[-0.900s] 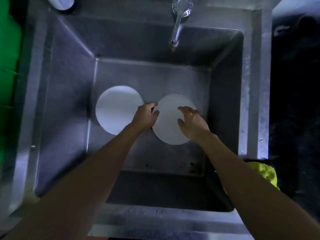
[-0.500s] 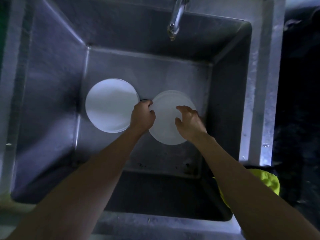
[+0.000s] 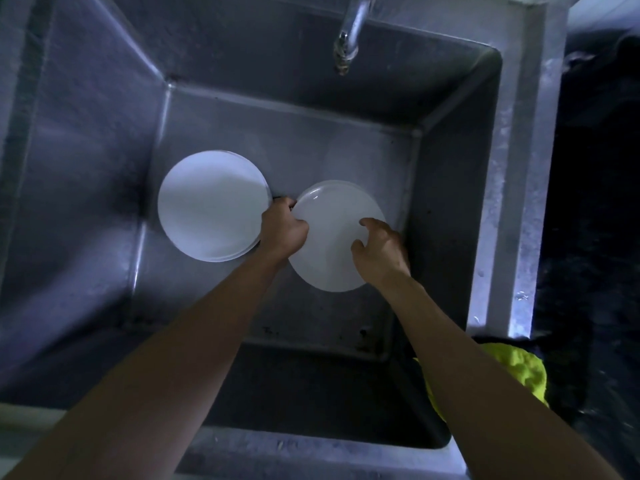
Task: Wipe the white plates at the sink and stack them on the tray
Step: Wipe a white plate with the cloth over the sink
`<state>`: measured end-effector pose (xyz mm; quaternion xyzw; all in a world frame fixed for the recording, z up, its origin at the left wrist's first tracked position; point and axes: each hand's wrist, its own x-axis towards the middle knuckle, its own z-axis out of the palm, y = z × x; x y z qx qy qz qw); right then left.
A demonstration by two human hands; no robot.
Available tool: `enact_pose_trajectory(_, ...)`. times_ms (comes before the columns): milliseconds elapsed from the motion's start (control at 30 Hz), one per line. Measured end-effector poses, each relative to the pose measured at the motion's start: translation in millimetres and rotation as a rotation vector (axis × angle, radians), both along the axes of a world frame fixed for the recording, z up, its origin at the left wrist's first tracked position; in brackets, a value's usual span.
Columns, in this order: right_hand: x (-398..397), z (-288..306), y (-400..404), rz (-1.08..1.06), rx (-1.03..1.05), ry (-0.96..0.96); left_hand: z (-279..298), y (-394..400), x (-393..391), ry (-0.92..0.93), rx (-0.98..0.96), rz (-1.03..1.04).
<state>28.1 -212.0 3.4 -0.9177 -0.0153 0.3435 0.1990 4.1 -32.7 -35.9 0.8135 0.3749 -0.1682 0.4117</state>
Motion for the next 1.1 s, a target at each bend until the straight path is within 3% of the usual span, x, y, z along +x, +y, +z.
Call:
enact_pose_trajectory(367,-10.7,15.2,0.0,0.047,-0.014,0.051,4.1,15.6,-11.2,0.070,-0.077,-0.082)
enact_pose_trajectory(733,-31.8,52.9,8.6,0.060,-0.042,0.043,57.3,30.7,-28.2,0.093,-0.221,-0.096)
enact_pose_trajectory(933,-43.2,79.4,7.7,0.066,-0.064,0.002,87.7,13.3,-42.4,0.105,-0.555,0.273)
enact_pose_trajectory(1100,-49.8,106.0,1.9,0.019,-0.052,-0.042,117.1,4.8,-46.0,0.051,-0.472,0.222)
